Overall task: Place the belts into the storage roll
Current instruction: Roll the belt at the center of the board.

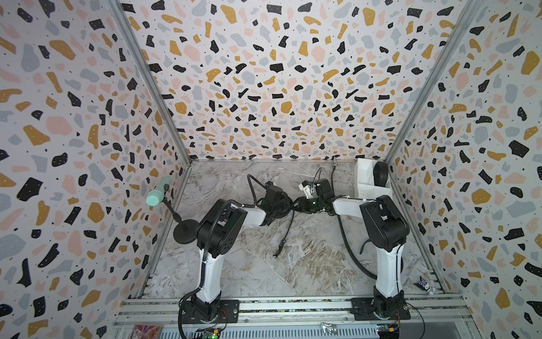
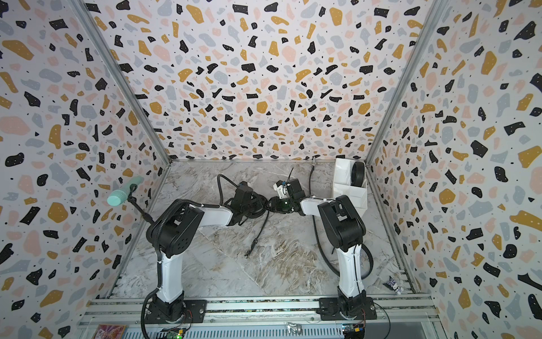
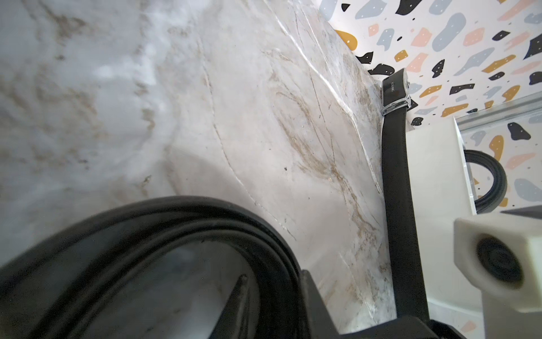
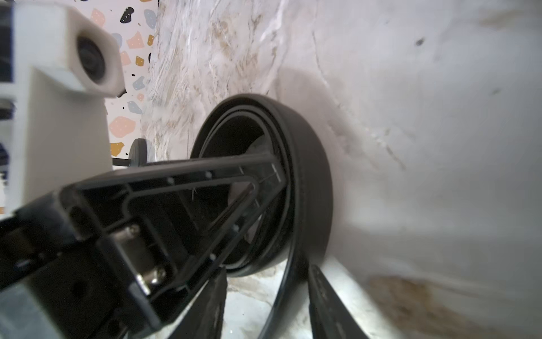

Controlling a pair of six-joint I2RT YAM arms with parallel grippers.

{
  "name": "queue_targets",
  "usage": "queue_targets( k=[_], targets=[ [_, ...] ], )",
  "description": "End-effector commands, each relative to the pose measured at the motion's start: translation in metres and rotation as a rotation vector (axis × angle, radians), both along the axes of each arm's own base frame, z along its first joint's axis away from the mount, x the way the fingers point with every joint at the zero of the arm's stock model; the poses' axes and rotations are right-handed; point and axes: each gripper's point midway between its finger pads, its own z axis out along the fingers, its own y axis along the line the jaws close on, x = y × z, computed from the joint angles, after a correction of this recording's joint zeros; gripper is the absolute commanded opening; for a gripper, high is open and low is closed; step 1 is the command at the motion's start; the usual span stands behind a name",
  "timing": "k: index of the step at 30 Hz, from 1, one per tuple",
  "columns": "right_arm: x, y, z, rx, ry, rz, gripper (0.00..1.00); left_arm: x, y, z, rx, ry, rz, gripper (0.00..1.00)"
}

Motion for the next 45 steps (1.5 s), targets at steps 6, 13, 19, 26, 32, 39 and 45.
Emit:
queue_targets(
  k=[6, 13, 19, 26, 32, 39, 45],
  targets=[
    [0.001, 0.007, 0.026, 0.081, -0.027, -0.008, 0.45, -0.011, 0.002, 0.002, 0.041, 0.013, -0.044, 0.45],
    [-0.008, 0.009, 0.022, 0.098, -0.019, 0.026, 0.45, -0.011, -0.008, -0.007, 0.055, 0.038, -0.095, 0.48],
    [-0.018, 0.017, 0.019, 0.105, -0.025, 0.08, 0.45, -0.015, -0.02, -0.025, 0.097, 0.086, -0.134, 0.49],
    [-0.02, 0.021, 0.011, 0.086, -0.016, 0.105, 0.44, -0.017, -0.021, -0.046, 0.174, 0.154, -0.146, 0.41],
    [-0.019, 0.02, 0.01, 0.054, -0.024, 0.113, 0.44, -0.021, -0.017, -0.058, 0.214, 0.192, -0.148, 0.2],
    [-0.02, 0.01, 0.009, -0.019, -0.027, 0.09, 0.47, -0.021, -0.01, -0.059, 0.252, 0.214, -0.119, 0.05],
    [-0.015, -0.005, 0.027, -0.087, -0.076, 0.024, 0.54, -0.033, -0.005, -0.059, 0.226, 0.23, -0.054, 0.0]
  ],
)
